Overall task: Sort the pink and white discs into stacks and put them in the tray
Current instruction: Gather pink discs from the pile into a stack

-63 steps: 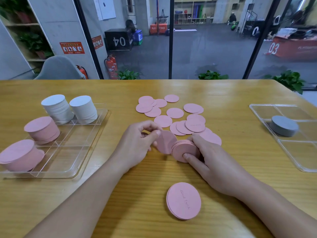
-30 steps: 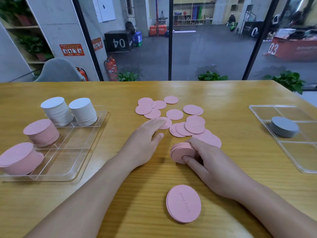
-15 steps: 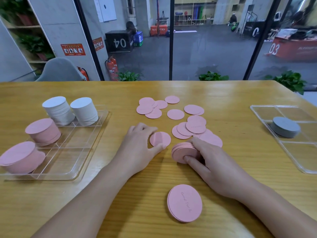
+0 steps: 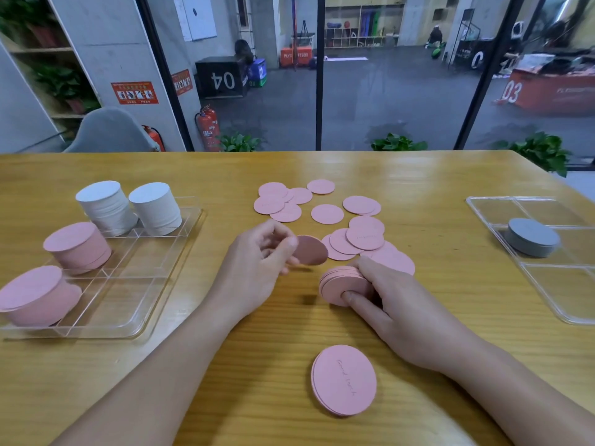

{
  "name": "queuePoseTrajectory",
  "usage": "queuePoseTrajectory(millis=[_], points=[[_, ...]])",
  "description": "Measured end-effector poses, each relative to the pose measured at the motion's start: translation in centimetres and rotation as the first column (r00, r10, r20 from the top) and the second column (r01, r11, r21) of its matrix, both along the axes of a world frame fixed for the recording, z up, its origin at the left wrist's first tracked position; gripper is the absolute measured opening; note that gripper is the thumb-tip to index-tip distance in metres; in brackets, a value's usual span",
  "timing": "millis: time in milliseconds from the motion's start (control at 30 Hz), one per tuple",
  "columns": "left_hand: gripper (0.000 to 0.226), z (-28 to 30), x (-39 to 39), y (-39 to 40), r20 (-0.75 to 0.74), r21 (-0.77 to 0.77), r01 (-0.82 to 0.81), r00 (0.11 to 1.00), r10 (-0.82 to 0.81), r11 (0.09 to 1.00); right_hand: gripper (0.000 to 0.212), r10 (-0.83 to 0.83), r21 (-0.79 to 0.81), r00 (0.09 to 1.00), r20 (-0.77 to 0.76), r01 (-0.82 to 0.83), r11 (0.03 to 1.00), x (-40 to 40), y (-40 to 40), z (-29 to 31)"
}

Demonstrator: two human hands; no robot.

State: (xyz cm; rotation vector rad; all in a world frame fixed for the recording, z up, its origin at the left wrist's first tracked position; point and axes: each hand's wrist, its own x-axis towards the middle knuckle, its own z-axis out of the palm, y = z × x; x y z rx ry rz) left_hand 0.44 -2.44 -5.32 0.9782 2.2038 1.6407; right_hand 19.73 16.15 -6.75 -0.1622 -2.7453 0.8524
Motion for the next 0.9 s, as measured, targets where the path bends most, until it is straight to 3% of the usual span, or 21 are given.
queuePoseTrajectory(millis=[67,167,300,467,667,767,833,900], points=[[0.028,-0.1,-0.1,0.0,-0.007,0.022,0.022,1.0,-0.022,1.0,0.014,0.0,0.003,1.0,0.002,0.0,1.0,0.0,0.0,0.0],[0.007,-0.3,-0.2,-0.2,-0.066,-0.046,0.019,0.998,-0.022,0.999,0.013,-0.002,0.001,1.0,0.002,0.002,1.0,0.0,0.0,0.0],[0.032,-0.1,0.3,-0.2,-0.033,-0.061,0.045,0.998,-0.047,0.997,0.013,-0.001,-0.002,1.0,0.004,0.001,1.0,0.0,0.0,0.0],[0.011,0.0,-0.1,-0.3,-0.049,-0.026,0.081,0.995,-0.082,0.996,0.013,-0.001,-0.009,1.0,0.0,0.001,1.0,0.0,0.1,0.0],[0.011,0.3,1.1,-0.1,-0.049,-0.006,0.223,0.974,-0.223,0.975,0.009,-0.009,0.033,1.0,-0.018,0.01,0.999,0.0,0.0,-0.2],[0.011,0.3,1.9,0.4,0.004,0.031,0.29,0.957,-0.291,0.956,0.025,-0.004,0.067,1.0,-0.026,0.006,0.998,-0.1,-0.1,-0.1],[0.014,0.1,2.2,0.9,0.041,0.059,0.303,0.951,-0.305,0.951,0.02,0.004,0.061,1.0,-0.029,-0.002,0.998,-0.2,-0.1,-0.1],[0.018,0.0,1.6,2.0,-0.019,0.046,0.245,0.969,-0.244,0.968,0.009,-0.001,0.042,1.0,-0.015,0.002,0.999,-0.2,0.1,-0.4]])
